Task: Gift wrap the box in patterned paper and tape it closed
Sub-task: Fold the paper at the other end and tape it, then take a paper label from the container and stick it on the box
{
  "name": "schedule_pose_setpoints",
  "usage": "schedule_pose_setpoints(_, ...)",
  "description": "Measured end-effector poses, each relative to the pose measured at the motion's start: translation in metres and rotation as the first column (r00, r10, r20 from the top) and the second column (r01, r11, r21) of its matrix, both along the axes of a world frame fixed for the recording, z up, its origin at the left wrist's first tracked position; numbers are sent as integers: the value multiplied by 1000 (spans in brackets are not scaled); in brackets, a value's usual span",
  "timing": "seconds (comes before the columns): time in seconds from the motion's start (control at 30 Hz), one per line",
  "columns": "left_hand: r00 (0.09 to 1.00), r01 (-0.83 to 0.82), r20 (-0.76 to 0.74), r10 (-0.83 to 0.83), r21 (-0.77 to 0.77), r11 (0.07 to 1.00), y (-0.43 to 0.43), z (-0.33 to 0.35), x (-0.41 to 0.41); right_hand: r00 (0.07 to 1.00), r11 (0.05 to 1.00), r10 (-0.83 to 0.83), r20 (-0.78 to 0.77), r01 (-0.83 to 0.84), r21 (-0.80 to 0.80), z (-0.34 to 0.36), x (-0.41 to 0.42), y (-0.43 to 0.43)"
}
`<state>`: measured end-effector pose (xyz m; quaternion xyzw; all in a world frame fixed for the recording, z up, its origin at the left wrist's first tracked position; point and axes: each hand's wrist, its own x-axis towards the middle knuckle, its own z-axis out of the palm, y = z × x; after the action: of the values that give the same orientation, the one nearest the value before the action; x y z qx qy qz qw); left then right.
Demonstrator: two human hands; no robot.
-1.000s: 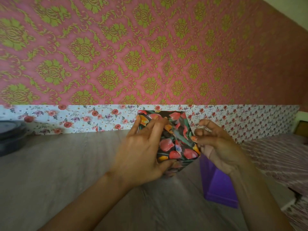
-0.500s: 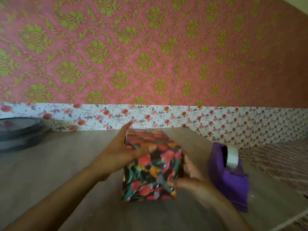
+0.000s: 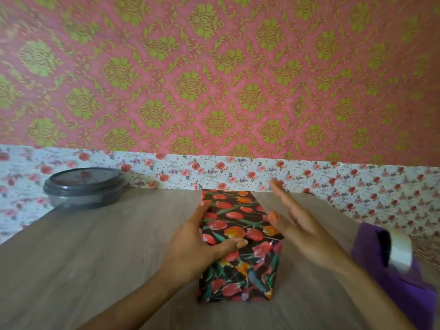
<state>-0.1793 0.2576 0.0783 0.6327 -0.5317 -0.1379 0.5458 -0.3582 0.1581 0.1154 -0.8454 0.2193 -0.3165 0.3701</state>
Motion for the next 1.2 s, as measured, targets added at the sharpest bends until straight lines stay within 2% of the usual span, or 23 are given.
schedule_pose_setpoints(0.03, 1000, 8, -6, -8, -3, 1000, 0, 0, 0, 998, 996, 33, -45, -36, -77, 9, 8, 1)
schedule_pose_setpoints(0.1, 1000, 17, -7, -17, -21, 1000, 0, 0, -1, 968, 971, 79, -237, -129, -200, 22, 27, 1)
schedule_pose_setpoints(0.17, 1000, 29, 6, -29, -42, 999, 1, 0, -1, 888, 943, 52, -456, -194, -271, 30, 44, -2)
schedule_pose_setpoints(0.23, 999, 34, -3, -34, -41, 999, 1, 0, 0, 789, 945, 18, -615, -214, -247, 34, 52, -8)
schedule_pose_setpoints(0.3, 999, 31, -20, -32, -23, 999, 2, 3, 0, 755, 978, 16, -656, -149, -148, 34, 48, -14)
schedule_pose_setpoints(0.4, 999, 41, -4, -40, 20, 999, 2, 5, 1, 765, 995, -53, -642, -14, -98, 34, 35, -25)
schedule_pose_setpoints(0.47, 999, 51, 8, -51, 37, 998, 3, 7, 2, 756, 980, -156, -635, 37, -197, 35, 33, -29)
schedule_pose_setpoints(0.53, 991, 128, -42, -125, 79, 989, 4, 11, 4, 794, 936, -242, -558, 40, -350, 38, 38, -22)
schedule_pose_setpoints(0.6, 969, 233, -120, -216, 147, 961, 7, 16, 14, 895, 888, -210, -394, 6, -459, 44, 53, 0)
schedule_pose_setpoints(0.63, 965, 254, -114, -237, 173, 952, 11, 19, 22, 937, 873, -155, -313, -18, -487, 47, 64, 15)
schedule_pose_setpoints(0.7, 980, 188, 12, -198, 257, 948, 23, 22, 52, 986, 875, -8, -168, -74, -478, 48, 96, 45)
schedule_pose_setpoints(0.8, 965, -26, 245, -89, 429, 903, 41, 22, 116, 989, 924, 140, 37, -118, -363, 28, 151, 71)
schedule_pose_setpoints(0.9, 885, -312, 459, 81, 454, 834, 64, 20, 180, 984, 980, 112, 137, -87, -177, -7, 212, 83)
schedule_pose_setpoints(1.07, 725, -591, 643, 249, 395, 703, 70, 11, 237, 1000, 996, -2, 23, 0, 86, -60, 290, 69)
schedule_pose_setpoints(1.2, 597, -695, 754, 274, 316, 646, 39, -1, 288, 996, 961, -92, -13, 92, 260, -75, 334, 46)
